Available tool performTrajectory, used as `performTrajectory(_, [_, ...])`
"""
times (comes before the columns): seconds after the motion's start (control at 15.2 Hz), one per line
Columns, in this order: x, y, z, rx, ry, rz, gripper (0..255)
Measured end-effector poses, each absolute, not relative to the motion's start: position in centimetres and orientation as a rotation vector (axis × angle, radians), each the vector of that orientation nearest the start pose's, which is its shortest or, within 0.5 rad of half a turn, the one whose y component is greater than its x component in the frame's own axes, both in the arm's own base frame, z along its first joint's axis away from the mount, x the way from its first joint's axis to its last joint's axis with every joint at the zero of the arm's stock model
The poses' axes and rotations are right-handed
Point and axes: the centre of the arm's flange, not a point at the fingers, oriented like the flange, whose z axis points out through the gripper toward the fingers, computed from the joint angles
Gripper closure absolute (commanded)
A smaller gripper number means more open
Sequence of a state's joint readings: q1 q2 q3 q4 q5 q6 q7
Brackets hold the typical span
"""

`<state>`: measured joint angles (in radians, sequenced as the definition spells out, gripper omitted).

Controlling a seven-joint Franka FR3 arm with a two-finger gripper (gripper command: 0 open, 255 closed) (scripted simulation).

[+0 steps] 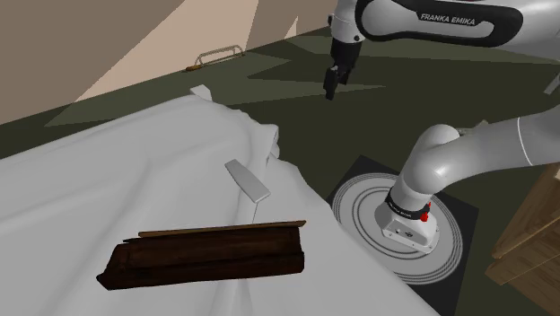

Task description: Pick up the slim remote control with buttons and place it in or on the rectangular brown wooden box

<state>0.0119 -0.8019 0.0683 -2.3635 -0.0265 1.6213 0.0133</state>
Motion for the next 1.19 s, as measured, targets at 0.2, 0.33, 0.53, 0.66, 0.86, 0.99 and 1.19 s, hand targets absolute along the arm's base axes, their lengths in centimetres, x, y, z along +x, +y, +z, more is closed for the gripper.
performTrajectory(0.2, [31.3,3.9,58.7,-3.211,-0.060,-0.093,0])
performTrajectory(0.33, [32.4,5.4,57.2,-3.207,-0.033,-0.086,0])
performTrajectory(0.53, [33.8,8.5,55.1,-3.201,0.011,-0.075,0])
performTrajectory(0.66, [34.9,10.1,53.4,-3.198,0.042,-0.065,0])
performTrajectory(0.86, [36.1,13.1,51.1,-3.190,0.086,-0.056,0])
performTrajectory(0.99, [37.5,14.6,49.7,-3.185,0.117,-0.048,0])
performTrajectory(1.19, [39.1,17.3,47.2,-3.177,0.161,-0.037,0])
